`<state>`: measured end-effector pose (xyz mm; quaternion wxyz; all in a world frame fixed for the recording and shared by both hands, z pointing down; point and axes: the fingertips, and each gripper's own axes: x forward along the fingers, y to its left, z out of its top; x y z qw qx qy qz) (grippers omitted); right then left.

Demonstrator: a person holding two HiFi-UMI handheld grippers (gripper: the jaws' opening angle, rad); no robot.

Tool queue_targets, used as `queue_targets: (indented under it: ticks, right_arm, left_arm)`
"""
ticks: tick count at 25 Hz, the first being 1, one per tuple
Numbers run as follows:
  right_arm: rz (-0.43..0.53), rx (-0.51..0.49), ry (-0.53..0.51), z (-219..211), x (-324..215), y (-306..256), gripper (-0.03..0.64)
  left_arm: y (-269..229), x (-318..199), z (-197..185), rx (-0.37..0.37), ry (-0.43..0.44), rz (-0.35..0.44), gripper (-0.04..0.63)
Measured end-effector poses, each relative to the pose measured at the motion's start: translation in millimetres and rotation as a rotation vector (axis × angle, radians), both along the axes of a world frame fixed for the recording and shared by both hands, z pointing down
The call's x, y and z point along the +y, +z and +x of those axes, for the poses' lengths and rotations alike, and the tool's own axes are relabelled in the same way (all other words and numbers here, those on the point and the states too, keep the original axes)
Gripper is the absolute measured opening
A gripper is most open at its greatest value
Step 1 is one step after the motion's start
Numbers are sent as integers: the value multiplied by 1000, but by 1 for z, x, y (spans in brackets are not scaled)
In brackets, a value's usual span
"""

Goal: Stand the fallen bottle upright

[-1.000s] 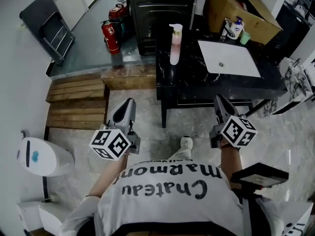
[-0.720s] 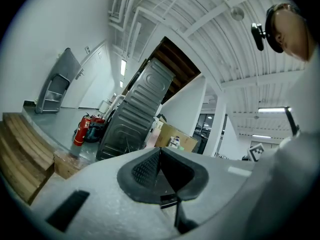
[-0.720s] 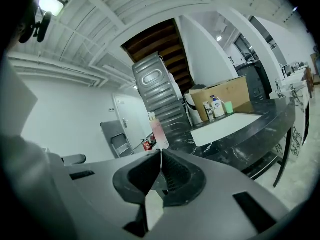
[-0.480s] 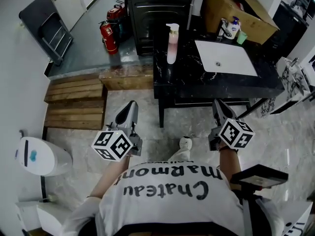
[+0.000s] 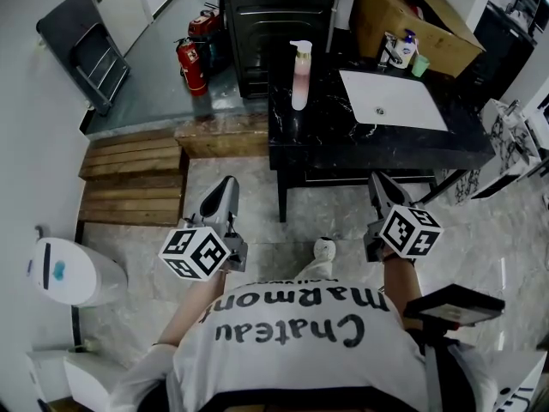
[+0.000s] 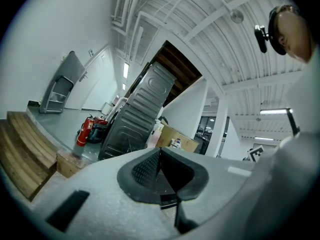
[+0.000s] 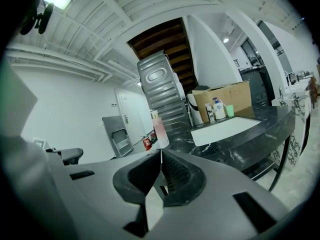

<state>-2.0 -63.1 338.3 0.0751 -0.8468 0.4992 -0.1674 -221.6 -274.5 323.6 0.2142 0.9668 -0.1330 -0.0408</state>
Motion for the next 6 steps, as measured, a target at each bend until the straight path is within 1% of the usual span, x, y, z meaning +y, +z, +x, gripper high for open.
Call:
queue_targets:
  ticks: [6]
  right_arm:
    - [5,4,-4,-4,1,-1,20]
  left_arm:
    - [-1,2,-2,4,5,0,15]
